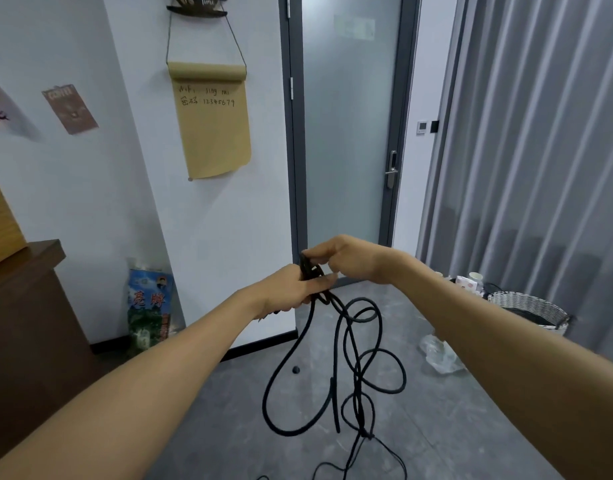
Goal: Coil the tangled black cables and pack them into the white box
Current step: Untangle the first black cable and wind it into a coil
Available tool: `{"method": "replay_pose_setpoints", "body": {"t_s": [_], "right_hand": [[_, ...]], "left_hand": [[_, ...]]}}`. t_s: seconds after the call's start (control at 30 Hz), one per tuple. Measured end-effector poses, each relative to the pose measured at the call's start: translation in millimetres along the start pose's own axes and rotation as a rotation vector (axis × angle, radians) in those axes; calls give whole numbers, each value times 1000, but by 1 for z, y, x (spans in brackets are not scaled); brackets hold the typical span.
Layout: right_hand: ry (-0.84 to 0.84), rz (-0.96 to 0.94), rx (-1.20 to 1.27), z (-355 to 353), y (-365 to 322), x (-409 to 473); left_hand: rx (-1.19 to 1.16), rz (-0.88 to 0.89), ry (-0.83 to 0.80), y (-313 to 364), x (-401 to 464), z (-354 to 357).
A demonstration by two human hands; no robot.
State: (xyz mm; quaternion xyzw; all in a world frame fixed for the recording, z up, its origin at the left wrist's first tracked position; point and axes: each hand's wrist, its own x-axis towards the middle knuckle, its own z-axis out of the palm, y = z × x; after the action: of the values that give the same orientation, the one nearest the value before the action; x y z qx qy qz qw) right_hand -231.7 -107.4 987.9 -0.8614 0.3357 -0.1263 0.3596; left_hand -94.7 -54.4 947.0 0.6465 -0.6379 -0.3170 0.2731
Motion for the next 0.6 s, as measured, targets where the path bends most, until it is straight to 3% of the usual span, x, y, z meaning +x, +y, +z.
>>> {"method": "replay_pose_setpoints", "body": {"t_s": [0.17, 0.43, 0.5, 0.6], "right_hand": [[-115, -26, -12, 8, 21, -4], [198, -207, -430, 36, 34, 12], [187, -223, -567, 40, 32, 14], [150, -201, -469, 40, 30, 11]], "left_hand": [[-198, -19, 50, -13, 1, 1], [-257, -40, 219, -13, 1, 0], [-251, -61, 235, -14, 2, -1], [-188, -100, 304, -19, 3, -5]]}}
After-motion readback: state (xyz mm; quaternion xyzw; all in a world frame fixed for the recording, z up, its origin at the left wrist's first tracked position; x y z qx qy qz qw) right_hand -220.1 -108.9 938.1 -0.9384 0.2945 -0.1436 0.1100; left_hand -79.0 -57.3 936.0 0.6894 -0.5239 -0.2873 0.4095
